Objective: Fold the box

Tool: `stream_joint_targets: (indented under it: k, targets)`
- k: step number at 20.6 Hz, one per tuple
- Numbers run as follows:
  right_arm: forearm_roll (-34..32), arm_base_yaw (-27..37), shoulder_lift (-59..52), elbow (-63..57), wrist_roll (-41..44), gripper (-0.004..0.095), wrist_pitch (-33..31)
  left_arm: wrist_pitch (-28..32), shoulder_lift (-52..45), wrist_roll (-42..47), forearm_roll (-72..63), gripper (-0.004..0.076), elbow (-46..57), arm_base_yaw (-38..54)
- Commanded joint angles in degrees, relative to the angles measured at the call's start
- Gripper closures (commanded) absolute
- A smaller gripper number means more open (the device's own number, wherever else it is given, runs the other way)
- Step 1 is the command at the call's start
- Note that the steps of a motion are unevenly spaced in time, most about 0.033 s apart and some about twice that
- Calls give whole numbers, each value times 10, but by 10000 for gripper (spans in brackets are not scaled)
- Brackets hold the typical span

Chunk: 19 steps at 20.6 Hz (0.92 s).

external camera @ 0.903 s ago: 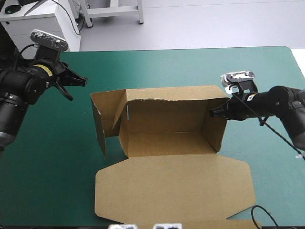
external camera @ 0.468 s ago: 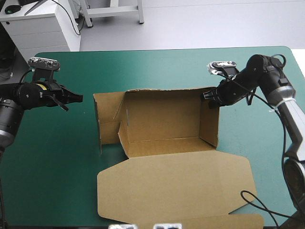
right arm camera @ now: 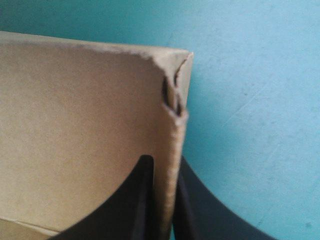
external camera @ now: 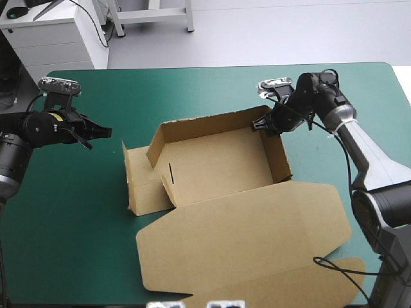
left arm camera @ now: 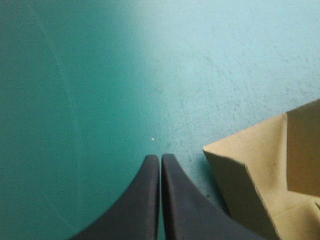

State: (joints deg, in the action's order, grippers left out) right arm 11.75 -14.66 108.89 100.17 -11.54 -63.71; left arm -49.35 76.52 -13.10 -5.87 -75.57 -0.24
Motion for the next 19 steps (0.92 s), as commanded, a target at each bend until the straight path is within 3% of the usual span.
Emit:
stream_joint_targets:
  k: [1, 3, 8, 14, 19]
  targets:
    - [-67, -9, -28, 15, 9, 631, 16, 26, -20, 0, -9, 729, -15, 1]
    - [-88, -13, -31, 25, 9, 564, 6, 24, -20, 0, -9, 729, -15, 1]
    - [-95, -13, -54, 122, 13, 554, -78, 19, -20, 0, -3, 729, -15, 1]
    - [-93, -13, -124, 149, 102, 554, -78, 19, -20, 0, -3, 729, -15, 1]
    - [-83, -13, -147, 146, 115, 554, -78, 12, -20, -10, -3, 731, -15, 1]
